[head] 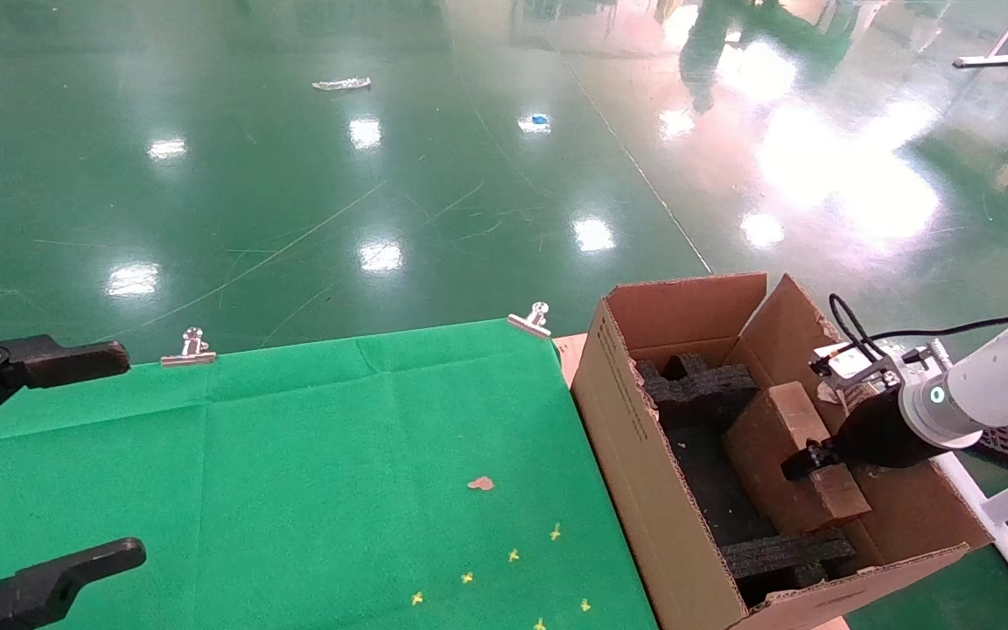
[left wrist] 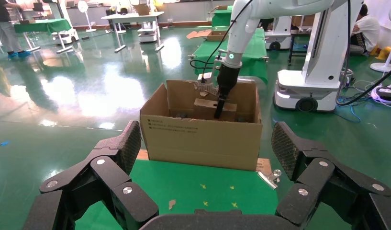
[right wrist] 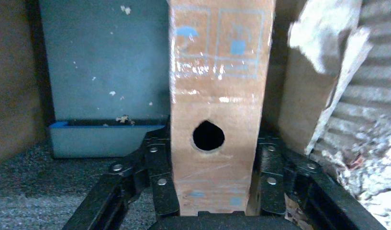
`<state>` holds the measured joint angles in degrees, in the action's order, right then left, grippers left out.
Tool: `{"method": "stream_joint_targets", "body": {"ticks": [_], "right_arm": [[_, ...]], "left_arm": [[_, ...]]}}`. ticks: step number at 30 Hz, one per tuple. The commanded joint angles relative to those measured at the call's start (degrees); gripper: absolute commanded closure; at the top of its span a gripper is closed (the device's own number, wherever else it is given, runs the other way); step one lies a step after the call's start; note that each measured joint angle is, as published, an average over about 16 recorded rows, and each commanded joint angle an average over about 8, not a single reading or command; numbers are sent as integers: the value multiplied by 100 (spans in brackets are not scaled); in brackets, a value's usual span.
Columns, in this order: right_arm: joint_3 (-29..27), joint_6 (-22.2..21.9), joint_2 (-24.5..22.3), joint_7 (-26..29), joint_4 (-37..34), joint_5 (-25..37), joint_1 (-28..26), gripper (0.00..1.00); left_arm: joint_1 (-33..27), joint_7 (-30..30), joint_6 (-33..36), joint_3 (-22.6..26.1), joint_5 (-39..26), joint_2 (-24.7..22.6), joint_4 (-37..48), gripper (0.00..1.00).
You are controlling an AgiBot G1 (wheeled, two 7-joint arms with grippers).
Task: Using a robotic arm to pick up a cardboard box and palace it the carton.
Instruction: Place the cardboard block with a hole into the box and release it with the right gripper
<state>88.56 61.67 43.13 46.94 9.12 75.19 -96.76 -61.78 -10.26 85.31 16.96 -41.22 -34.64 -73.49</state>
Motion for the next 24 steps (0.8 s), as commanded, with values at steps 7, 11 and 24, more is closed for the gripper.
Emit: {"method": "stream_joint_targets", "body": {"ticks": [7, 11, 24], "right_arm": [[30, 37, 33, -40, -11, 56, -95, 0], [32, 49, 31, -83, -2, 68, -165, 0], [-243, 294, -326, -535, 483, -158, -1374, 0]], "left_arm": [[-1, 1, -1, 3, 2, 1, 0, 0], [-1, 2, -2, 4, 3, 2, 0, 0], [-2, 4, -3, 8, 5, 3, 0, 0]]}}
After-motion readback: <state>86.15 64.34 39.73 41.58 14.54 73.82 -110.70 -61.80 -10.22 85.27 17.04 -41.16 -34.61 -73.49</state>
